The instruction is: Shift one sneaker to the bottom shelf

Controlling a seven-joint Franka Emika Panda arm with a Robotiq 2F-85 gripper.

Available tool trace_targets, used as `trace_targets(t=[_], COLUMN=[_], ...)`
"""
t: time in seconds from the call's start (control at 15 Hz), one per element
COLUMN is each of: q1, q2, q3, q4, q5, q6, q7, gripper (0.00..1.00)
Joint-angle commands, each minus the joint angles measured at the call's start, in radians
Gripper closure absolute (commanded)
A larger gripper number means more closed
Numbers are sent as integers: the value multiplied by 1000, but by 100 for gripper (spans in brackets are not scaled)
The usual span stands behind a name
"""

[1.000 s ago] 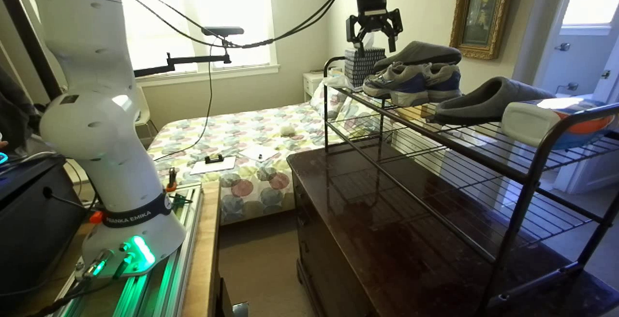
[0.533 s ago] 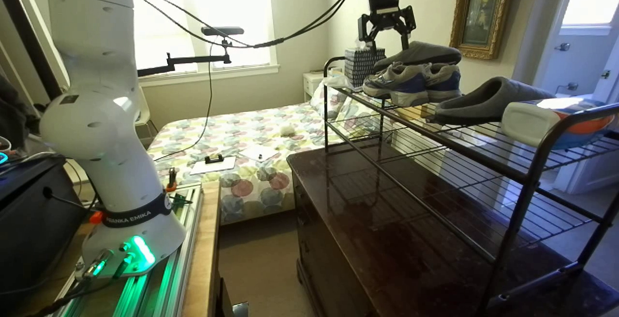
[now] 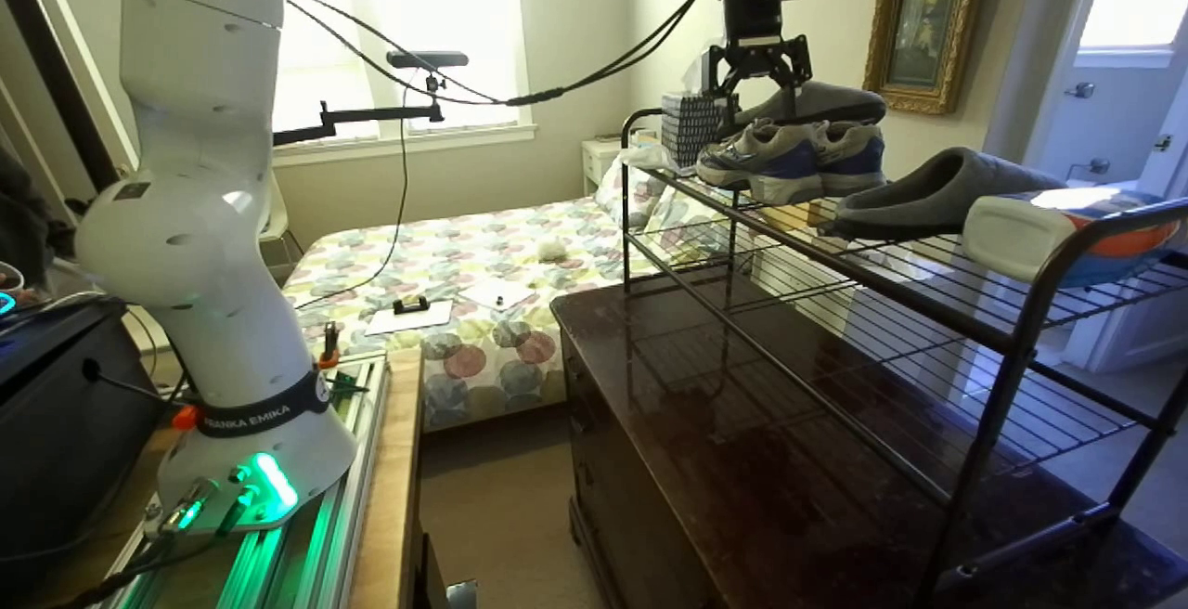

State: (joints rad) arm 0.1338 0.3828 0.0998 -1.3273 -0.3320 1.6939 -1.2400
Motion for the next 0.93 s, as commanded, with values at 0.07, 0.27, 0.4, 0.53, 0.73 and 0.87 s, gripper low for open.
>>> trace_targets(t=[0.07,0.27,0.4,0.53,0.73,0.87], q1=[8,0,-9,-13,-16,-14], q2=[43,35,33,37,49,67], q3=[13,27,34,34,31,28], q4=[53,26,13,9,12,26], q5=[-2,26,51,68,85,83], q6=[-41,-29,-23,-21,-24,-31], q7=[-16,-32,-38,-37,-28,-21], gripper=[0,0,0,0,9,12])
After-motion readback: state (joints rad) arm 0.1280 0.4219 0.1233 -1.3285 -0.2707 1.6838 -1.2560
